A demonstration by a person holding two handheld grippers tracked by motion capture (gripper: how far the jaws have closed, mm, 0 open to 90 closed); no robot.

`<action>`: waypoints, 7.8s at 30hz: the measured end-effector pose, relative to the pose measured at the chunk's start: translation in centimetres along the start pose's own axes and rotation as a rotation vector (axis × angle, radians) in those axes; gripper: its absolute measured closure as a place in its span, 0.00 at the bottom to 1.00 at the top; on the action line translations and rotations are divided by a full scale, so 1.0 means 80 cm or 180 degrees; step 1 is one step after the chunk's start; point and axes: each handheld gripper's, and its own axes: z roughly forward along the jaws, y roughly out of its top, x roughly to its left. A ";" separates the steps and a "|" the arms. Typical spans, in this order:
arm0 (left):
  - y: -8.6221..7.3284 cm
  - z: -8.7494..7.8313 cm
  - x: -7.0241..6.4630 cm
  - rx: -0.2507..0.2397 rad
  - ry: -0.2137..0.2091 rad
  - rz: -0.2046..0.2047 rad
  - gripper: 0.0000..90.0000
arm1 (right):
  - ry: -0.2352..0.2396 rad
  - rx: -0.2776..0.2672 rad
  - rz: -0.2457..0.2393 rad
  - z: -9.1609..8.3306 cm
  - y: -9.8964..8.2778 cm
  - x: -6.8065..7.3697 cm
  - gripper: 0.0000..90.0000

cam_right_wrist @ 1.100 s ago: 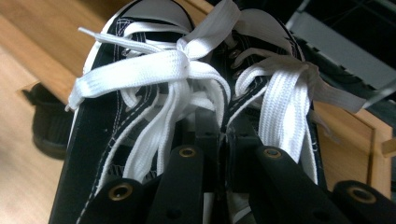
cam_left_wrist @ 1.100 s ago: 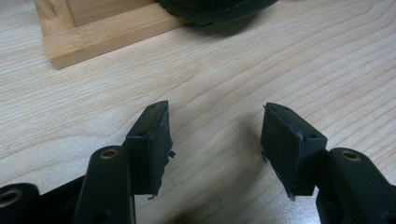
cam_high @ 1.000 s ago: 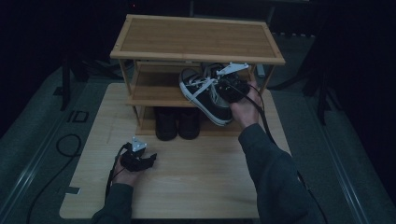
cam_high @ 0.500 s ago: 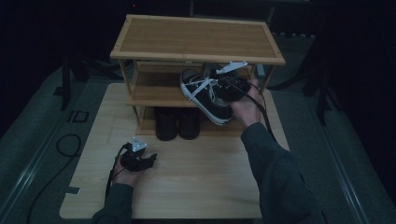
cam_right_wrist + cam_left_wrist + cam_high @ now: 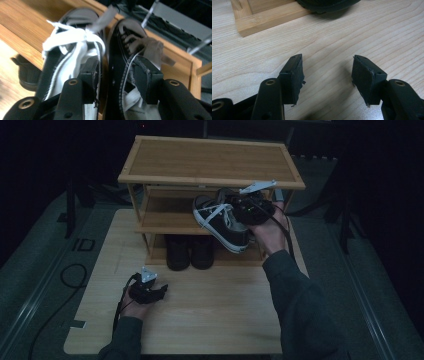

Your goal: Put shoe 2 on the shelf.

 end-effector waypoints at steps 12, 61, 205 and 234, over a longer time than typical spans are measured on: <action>0.000 0.000 0.000 0.0002 0.0008 -0.0002 0.48 | 0.0604 0.0051 -0.0147 -0.021 0.003 -0.017 0.71; 0.134 -0.065 -0.022 -0.0104 -0.0252 0.0273 0.82 | 0.1481 -0.0228 -0.0693 -0.066 -0.023 0.007 1.00; 0.270 -0.046 -0.005 -0.0243 0.0069 0.0428 1.00 | 0.1792 -0.0023 -0.1167 0.014 -0.051 0.086 1.00; 0.281 -0.038 -0.026 -0.0169 0.0091 0.0346 1.00 | 0.1761 -0.0088 -0.1214 0.016 -0.053 0.088 1.00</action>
